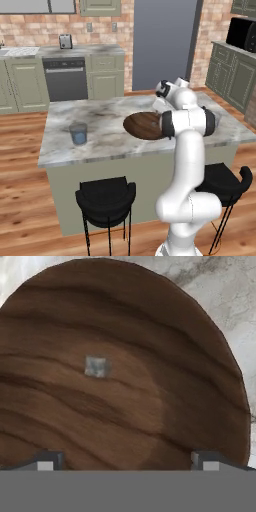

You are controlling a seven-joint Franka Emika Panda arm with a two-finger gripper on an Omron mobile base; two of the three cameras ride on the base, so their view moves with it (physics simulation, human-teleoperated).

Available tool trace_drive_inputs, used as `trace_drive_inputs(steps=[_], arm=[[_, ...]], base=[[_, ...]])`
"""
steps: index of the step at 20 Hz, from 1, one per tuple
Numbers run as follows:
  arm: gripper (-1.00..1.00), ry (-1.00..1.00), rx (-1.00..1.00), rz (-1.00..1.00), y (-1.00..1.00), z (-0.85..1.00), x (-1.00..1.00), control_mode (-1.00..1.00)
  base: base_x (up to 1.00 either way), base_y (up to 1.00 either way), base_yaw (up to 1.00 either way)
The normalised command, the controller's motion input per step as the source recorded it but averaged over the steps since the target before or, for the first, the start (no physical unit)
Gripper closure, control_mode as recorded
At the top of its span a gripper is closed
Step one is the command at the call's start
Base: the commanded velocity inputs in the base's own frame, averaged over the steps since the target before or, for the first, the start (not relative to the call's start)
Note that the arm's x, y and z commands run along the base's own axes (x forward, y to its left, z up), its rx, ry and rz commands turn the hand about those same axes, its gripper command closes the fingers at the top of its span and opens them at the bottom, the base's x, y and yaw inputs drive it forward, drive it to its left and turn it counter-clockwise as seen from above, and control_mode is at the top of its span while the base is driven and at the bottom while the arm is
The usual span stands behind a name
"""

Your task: There are four ice cubes in the ice bowl. Place two ice cubes in each glass of water.

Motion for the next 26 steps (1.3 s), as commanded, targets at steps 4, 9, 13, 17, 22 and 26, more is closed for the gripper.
trace_drive_inputs(steps=[4, 9, 13, 17, 22, 26], arm=[[-1.00, 0.00, 0.00, 0.00, 0.00, -0.31, 0.50, -1.00], [-1.00, 0.00, 0.00, 0.00, 0.00, -0.36, 0.49, -1.00], [-1.00, 0.00, 0.00, 0.00, 0.00, -0.30, 0.45, -1.00], [-1.00, 0.02, 0.00, 0.00, 0.01, -0.27, 0.36, -1.00], [-1.00, 0.08, 0.00, 0.00, 0.10, -0.28, 0.32, -1.00], [-1.00, 0.03, 0.00, 0.00, 0.21, -0.01, -0.04, -1.00]], base=[[0.00, 0.00, 0.00], [0.00, 0.00, 0.00], [0.00, 0.00, 0.00], [0.00, 0.00, 0.00], [0.00, 0.00, 0.00], [0.00, 0.00, 0.00]])
